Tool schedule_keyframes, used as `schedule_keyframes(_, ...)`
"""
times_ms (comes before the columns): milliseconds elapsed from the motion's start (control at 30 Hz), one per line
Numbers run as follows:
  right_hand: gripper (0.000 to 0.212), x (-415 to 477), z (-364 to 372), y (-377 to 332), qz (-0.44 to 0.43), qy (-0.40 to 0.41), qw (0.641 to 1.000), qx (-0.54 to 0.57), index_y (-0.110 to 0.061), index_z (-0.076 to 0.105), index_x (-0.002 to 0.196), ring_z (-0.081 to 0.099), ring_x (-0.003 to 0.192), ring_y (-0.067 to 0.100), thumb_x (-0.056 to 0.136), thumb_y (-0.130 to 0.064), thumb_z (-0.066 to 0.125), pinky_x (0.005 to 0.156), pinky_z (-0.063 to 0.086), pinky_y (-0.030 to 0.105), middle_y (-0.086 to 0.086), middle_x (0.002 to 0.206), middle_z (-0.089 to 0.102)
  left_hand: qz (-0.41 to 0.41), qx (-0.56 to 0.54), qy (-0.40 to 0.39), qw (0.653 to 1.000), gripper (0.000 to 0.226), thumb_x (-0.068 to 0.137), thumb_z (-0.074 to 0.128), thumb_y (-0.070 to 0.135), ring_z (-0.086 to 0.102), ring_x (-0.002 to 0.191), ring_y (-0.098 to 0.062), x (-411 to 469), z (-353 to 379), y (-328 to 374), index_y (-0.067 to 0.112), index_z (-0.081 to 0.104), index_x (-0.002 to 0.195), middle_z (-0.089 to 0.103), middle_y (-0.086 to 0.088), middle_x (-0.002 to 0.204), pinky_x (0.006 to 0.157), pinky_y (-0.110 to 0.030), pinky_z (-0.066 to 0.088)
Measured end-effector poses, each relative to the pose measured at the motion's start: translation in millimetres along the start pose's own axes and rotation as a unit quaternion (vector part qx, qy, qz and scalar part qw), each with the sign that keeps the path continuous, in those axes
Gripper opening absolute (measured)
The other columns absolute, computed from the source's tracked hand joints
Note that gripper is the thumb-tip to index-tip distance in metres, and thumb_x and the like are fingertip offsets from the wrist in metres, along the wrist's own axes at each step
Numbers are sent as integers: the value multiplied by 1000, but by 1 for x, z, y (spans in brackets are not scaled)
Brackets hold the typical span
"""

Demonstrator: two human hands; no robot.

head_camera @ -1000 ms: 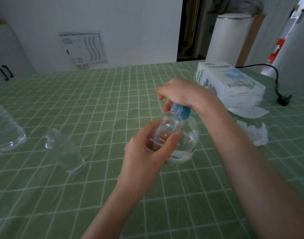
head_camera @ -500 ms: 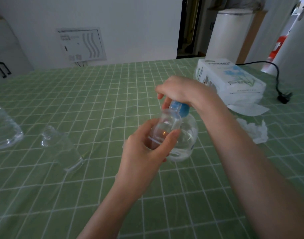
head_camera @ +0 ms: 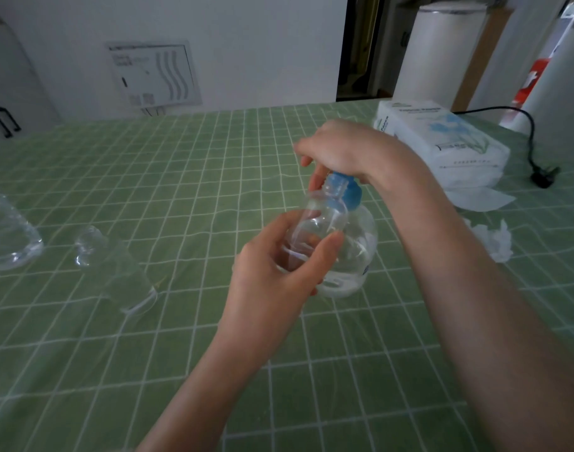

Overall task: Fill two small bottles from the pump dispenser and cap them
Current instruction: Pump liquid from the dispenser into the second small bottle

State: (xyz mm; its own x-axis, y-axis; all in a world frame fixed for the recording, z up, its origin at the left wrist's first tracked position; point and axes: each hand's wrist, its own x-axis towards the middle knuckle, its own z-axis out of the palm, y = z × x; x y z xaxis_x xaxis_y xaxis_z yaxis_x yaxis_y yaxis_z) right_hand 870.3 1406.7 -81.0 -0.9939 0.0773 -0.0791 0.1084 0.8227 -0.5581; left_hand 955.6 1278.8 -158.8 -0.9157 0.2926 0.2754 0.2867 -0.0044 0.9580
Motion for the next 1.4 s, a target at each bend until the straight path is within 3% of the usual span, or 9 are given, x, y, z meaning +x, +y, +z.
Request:
schedule_keyframes(67, 37, 1, 1, 0, -2, -4, 1000, -1, -7, 60, 116, 60, 97, 27, 94, -29, 41, 63, 37, 28, 13, 112, 66, -2, 1, 2, 1000, 26, 69, 61, 44, 61, 51, 2, 0, 0, 0, 31, 65, 91, 70, 12, 68, 45, -10, 44)
schedule_keyframes(200, 36, 1, 5, 2, -2, -16, 1000, -13, -5, 63, 110, 55, 81, 24, 95, -28, 40, 59, 35, 26, 15, 106, 67, -10, 4, -2, 1000, 24, 70, 61, 43, 61, 51, 2, -1, 0, -1, 29, 65, 89, 69, 12, 66, 46, -11, 45)
schedule_keyframes(333, 36, 2, 8, 3, 3, -20, 1000, -6, -5, 63, 111, 59, 90, 26, 95, -29, 41, 63, 36, 28, 14, 106, 67, -12, 8, -1, 1000, 13, 77, 65, 34, 60, 51, 1, 0, -1, -4, 33, 65, 90, 68, 13, 63, 46, -12, 46)
schedule_keyframes(500, 37, 0, 7, 3, 0, -21, 1000, 0, -6, 62, 113, 62, 97, 29, 94, -30, 42, 81, 41, 36, 14, 106, 67, -16, 13, -1, 1000, 14, 77, 67, 34, 59, 50, 0, -1, -2, -3, 34, 66, 91, 67, 13, 61, 45, -12, 44)
schedule_keyframes(733, 39, 1, -2, -3, -2, -1, 1000, -16, -3, 64, 112, 63, 102, 27, 93, -29, 42, 83, 45, 33, 15, 103, 71, -9, 0, 4, 1000, 21, 69, 62, 42, 60, 49, 4, 0, -1, 2, 36, 64, 88, 69, 14, 63, 44, -9, 43)
schedule_keyframes(900, 38, 0, -1, -3, -4, -7, 1000, -21, -4, 64, 113, 58, 86, 23, 93, -27, 41, 65, 38, 29, 14, 105, 70, -4, -1, 2, 1000, 23, 68, 61, 43, 58, 47, 4, 1, 0, 2, 34, 64, 89, 68, 14, 60, 43, -9, 42)
schedule_keyframes(1033, 37, 1, 1, -2, -5, -14, 1000, -27, -4, 63, 113, 61, 95, 26, 95, -25, 39, 63, 36, 26, 14, 106, 68, -5, -21, -3, 1000, 20, 68, 62, 40, 57, 46, 5, 0, 0, 2, 35, 64, 87, 66, 15, 57, 43, -9, 42)
schedule_keyframes(1200, 34, 0, 6, 1, -1, -24, 999, -27, -6, 65, 110, 61, 101, 29, 95, -25, 41, 76, 40, 33, 14, 105, 68, -8, -16, -4, 1000, 24, 68, 62, 43, 57, 45, 5, -1, -1, -1, 31, 65, 89, 65, 15, 55, 41, -7, 39)
schedule_keyframes(1400, 38, -1, 4, 1, -4, -19, 999, -31, -5, 64, 113, 60, 103, 28, 95, -28, 40, 75, 38, 33, 14, 106, 69, -8, -13, -3, 1000, 23, 66, 62, 44, 57, 45, 5, 0, -1, -1, 36, 64, 88, 66, 16, 57, 42, -7, 40)
